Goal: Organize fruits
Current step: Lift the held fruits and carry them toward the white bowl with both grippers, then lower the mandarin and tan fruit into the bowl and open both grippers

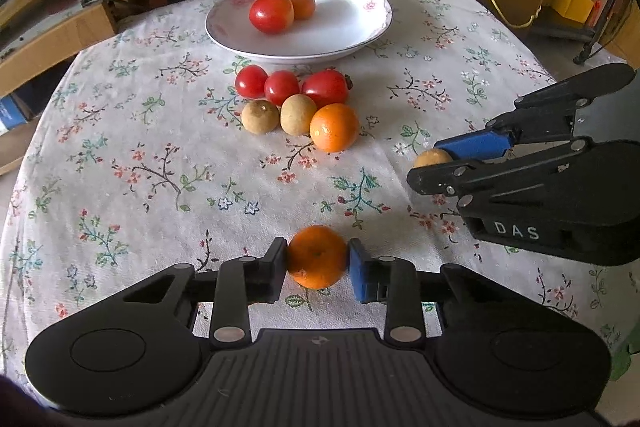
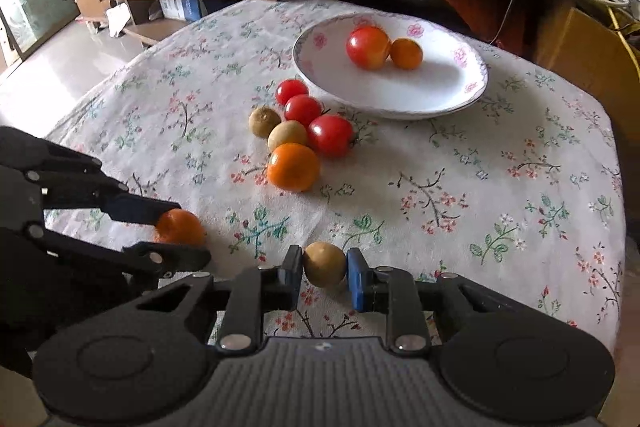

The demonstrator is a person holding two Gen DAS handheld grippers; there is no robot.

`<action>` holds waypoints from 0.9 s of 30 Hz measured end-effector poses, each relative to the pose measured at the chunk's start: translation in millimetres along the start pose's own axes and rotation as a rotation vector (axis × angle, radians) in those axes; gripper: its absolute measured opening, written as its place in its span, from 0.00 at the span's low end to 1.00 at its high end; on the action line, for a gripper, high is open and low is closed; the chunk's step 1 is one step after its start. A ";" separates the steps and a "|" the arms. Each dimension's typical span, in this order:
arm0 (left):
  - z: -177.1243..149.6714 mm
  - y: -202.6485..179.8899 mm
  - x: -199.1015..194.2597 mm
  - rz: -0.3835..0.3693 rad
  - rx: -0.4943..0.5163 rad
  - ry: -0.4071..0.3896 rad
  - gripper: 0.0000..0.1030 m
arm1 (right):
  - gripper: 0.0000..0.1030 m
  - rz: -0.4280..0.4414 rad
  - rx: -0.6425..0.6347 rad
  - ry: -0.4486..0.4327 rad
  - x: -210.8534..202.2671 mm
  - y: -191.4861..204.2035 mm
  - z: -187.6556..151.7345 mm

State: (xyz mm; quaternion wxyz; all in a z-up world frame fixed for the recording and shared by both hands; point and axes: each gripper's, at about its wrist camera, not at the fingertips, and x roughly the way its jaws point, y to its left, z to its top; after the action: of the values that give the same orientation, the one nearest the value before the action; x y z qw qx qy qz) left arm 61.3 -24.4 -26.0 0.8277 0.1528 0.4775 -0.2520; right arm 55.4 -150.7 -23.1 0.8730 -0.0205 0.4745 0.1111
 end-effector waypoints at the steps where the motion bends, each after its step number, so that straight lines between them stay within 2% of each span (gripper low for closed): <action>1: 1.1 0.1 -1.0 -0.002 -0.004 -0.004 0.39 | 0.25 -0.001 0.004 -0.007 -1.7 -0.8 0.9; 14: 35.6 2.3 -8.9 -0.024 -0.052 -0.083 0.39 | 0.25 -0.012 0.048 -0.078 -10.8 -12.7 22.5; 22: 69.6 10.2 -3.1 -0.006 -0.079 -0.127 0.39 | 0.25 -0.042 0.098 -0.128 -8.8 -32.6 52.6; 27: 91.8 16.0 3.8 0.000 -0.085 -0.152 0.38 | 0.25 -0.029 0.145 -0.144 -1.2 -50.1 70.8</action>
State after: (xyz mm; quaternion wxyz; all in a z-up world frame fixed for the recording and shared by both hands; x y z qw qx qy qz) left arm 137.4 -57.6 16.6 0.8674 0.0978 0.4235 -0.2424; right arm 123.8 -189.7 13.2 0.9056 0.0440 0.4169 0.0648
